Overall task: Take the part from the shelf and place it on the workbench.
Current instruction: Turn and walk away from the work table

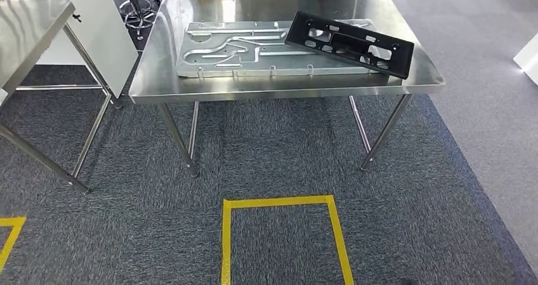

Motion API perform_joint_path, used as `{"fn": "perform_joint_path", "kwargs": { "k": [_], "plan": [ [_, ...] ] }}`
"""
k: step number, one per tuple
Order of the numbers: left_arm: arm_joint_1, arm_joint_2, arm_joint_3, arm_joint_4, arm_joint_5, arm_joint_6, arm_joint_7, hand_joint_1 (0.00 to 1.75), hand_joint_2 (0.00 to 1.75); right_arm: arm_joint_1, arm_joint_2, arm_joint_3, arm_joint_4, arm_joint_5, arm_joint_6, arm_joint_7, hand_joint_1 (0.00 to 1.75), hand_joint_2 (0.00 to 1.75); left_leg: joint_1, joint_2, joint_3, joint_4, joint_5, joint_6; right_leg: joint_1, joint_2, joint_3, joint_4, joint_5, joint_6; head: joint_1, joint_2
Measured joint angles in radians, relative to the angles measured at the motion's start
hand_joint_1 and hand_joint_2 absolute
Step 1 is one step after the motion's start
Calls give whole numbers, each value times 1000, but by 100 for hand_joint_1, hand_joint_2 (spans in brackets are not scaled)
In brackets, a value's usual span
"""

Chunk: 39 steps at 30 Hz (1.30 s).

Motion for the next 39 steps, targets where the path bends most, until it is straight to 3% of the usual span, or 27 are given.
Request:
{"fn": "perform_joint_path", "kwargs": {
  "k": [1,2,3,5,6,7,9,10,11,13,14,15,17,18,19,21,22,23,25,27,29,30,31,33,35,36,39],
  "plan": [
    [-1,0,0,0,-2,0,3,0,0,1,24,-4,24,2,11,59,0,131,1,0,21,4,28,-2,0,0,-22,7,11,1,0,0],
    [-1,1,0,0,-2,1,5,0,0,1,48,-10,44,-3,23,102,0,175,2,0,60,-26,59,-2,-1,1,-45,16,21,4,0,0],
    [-2,1,0,0,-2,1,6,0,0,-1,69,-20,61,-12,35,130,0,175,2,-1,113,-86,73,-1,-1,2,-64,26,31,8,0,0],
    [-5,1,0,0,-2,3,5,0,0,-4,97,-38,84,-29,61,147,0,175,0,-5,219,-236,47,8,0,4,-88,41,48,18,0,0],
    [-5,1,0,0,-2,4,5,0,0,-6,106,-45,93,-32,72,149,0,175,-2,-6,246,-283,28,15,1,4,-93,44,57,23,0,0],
    [-4,1,0,0,-2,4,5,0,0,-7,111,-50,100,-33,79,152,0,175,-5,-7,255,-306,23,24,2,4,-95,43,68,29,0,0],
    [-1,1,-1,0,-2,5,8,0,0,-6,117,-58,112,-34,84,164,0,87,-6,-2,237,-306,41,42,-2,5,-101,44,71,40,0,0],
    [0,1,-1,0,-2,6,10,0,0,-6,118,-62,117,-35,82,172,0,44,-5,0,225,-306,54,51,-4,7,-108,59,44,45,0,0],
    [0,1,-1,0,-2,6,12,0,0,-5,120,-66,120,-37,74,180,0,44,-4,2,209,-307,68,57,-6,8,-118,94,-4,49,0,0],
    [1,2,-1,0,-2,7,15,0,0,-5,124,-75,125,-42,49,189,0,131,-6,3,174,-305,95,64,-7,10,-141,213,-118,55,0,0],
    [1,2,-1,0,-3,7,16,0,0,-6,125,-79,126,-42,36,190,0,175,-8,3,155,-303,109,65,-7,10,-147,275,-148,57,0,0],
    [1,2,-1,0,-4,6,16,0,0,-6,126,-83,127,-42,28,188,0,131,-10,3,136,-301,121,65,-7,10,-144,315,-150,56,0,0],
    [1,3,-1,0,-12,6,19,0,0,-7,127,-85,129,-36,28,171,0,44,-15,4,99,-297,143,63,-5,10,-93,307,-92,48,0,0],
    [1,3,-2,0,-18,5,21,0,44,-8,127,-85,129,-31,35,155,0,0,-17,4,85,-295,154,62,-1,10,-42,255,-68,38,0,0],
    [0,2,-2,0,-22,4,24,0,87,-9,125,-85,129,-26,44,137,0,0,-19,4,74,-293,164,61,6,9,23,178,-64,26,0,0],
    [0,1,-2,0,-25,-2,28,0,175,-14,123,-85,128,-11,58,101,0,87,-23,5,63,-291,182,54,16,5,133,25,-103,7,0,0],
    [0,1,-2,0,-28,-5,30,0,175,-17,121,-83,128,-2,61,87,0,131,-23,7,61,-291,190,49,19,4,159,-20,-120,2,0,0],
    [-1,2,-2,0,-31,-8,31,0,175,-19,122,-80,129,11,61,77,0,175,-23,9,58,-292,199,44,18,3,163,-42,-122,0,0,0],
    [-1,4,-2,0,-39,-13,35,0,175,-20,123,-68,131,39,50,69,0,175,-21,6,47,-276,185,32,14,2,154,-50,-104,-5,0,0],
    [-1,6,-3,0,-49,-18,42,0,175,-20,123,-55,132,65,37,74,0,175,-14,0,18,-194,110,18,9,1,139,-53,-84,-9,0,0],
    [-2,8,-3,0,-68,-24,54,0,175,-20,123,-40,135,95,31,79,0,175,-6,-1,-18,-63,34,6,8,0,118,-46,-71,-9,0,0],
    [-2,9,-3,0,-78,-28,60,0,175,-21,124,-28,136,113,32,82,0,175,-2,-1,-25,-22,23,0,7,0,106,-40,-67,-8,0,0],
    [-3,10,-3,0,-88,-31,64,0,175,-22,125,-15,137,134,36,84,0,175,2,-1,-13,-15,30,-5,5,0,95,-32,-64,-6,0,0],
    [-3,12,3,0,-113,-39,71,0,175,-25,127,17,137,168,52,82,0,175,9,-1,63,-118,75,-11,0,1,77,-13,-65,1,0,0],
    [1,15,27,0,-147,-48,76,0,175,-28,128,53,134,179,69,75,0,175,10,-3,138,-236,95,-8,-1,2,61,6,-69,11,0,0],
    [6,15,45,0,-166,-54,78,0,175,-30,128,72,131,176,75,72,0,175,9,-4,154,-265,92,-1,0,3,56,14,-70,18,0,0],
    [23,17,106,0,-227,-73,84,0,175,-29,125,122,122,146,83,70,0,175,8,-6,150,-275,89,23,0,4,50,24,-72,35,0,0]
  ]
}}
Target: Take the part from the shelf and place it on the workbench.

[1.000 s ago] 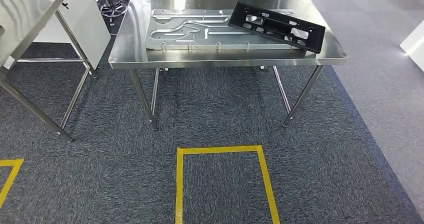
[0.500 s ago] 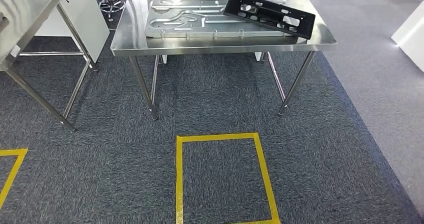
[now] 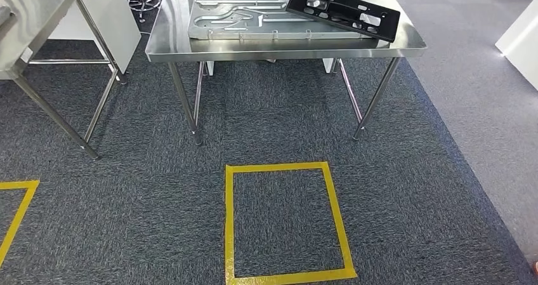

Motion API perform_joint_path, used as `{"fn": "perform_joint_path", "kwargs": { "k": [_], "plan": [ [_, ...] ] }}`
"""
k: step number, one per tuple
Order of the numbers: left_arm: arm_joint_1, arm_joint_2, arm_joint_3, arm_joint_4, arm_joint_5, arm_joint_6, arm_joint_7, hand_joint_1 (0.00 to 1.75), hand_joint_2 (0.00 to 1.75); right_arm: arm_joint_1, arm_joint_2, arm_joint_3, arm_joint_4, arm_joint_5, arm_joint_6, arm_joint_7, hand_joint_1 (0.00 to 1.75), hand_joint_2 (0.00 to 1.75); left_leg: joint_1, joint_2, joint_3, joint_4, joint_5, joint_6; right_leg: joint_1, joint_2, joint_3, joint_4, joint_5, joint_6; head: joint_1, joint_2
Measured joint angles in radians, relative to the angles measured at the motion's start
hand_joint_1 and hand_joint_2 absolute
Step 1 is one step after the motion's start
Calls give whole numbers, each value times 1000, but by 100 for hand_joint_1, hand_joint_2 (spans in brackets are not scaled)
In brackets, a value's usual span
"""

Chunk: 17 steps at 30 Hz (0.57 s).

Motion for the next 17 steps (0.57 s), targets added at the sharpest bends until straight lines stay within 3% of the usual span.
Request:
{"fn": "perform_joint_path", "kwargs": {
  "k": [2,5,6,7,8,10,11,12,15,17],
  "plan": [
    [8,0,45,-1,-42,-13,3,0,175,5,-4,32,-4,-25,1,0,0,175,3,1,-3,-5,7,15,-3,2,-20,42,-31,11,0,0],
    [15,1,115,-11,-104,-33,5,0,175,21,-10,74,-6,-65,7,-2,0,175,2,3,-13,-7,13,26,-6,6,-107,227,-126,21,0,0],
    [17,1,138,-18,-122,-39,5,0,175,26,-12,87,-6,-78,11,-3,0,175,1,4,-14,-7,14,27,-7,6,-128,273,-138,23,0,0],
    [18,2,162,-25,-141,-45,6,0,175,32,-14,99,-6,-90,14,-4,0,175,0,5,-15,-7,14,27,-7,6,-131,283,-130,23,0,0],
    [18,2,187,-33,-161,-51,6,0,175,37,-15,112,-6,-102,17,-4,0,175,0,5,-13,-7,14,27,-7,6,-113,250,-101,20,0,0],
    [17,2,238,-54,-203,-64,8,0,175,51,-20,138,-6,-126,19,-3,0,175,-2,4,-10,-7,15,25,-5,6,-45,113,-28,10,0,0],
    [18,2,263,-64,-224,-71,8,0,175,58,-23,151,-6,-139,19,-3,0,175,-4,3,-11,-5,15,22,-2,5,-16,50,-4,5,0,0],
    [19,2,287,-73,-244,-77,10,0,131,64,-25,163,-6,-151,20,-4,0,131,-5,4,-13,-5,16,17,1,5,-2,12,5,0,0,0],
    [28,3,363,-93,-305,-97,14,0,0,77,-31,201,-7,-190,26,-4,0,0,-6,8,-19,-6,20,-2,3,6,-2,-12,9,-13,0,0],
    [34,5,403,-100,-337,-106,16,0,0,84,-33,222,-8,-209,30,-4,0,0,-6,7,-22,2,11,-11,-1,5,1,-23,16,-22,0,0]
  ]
}}
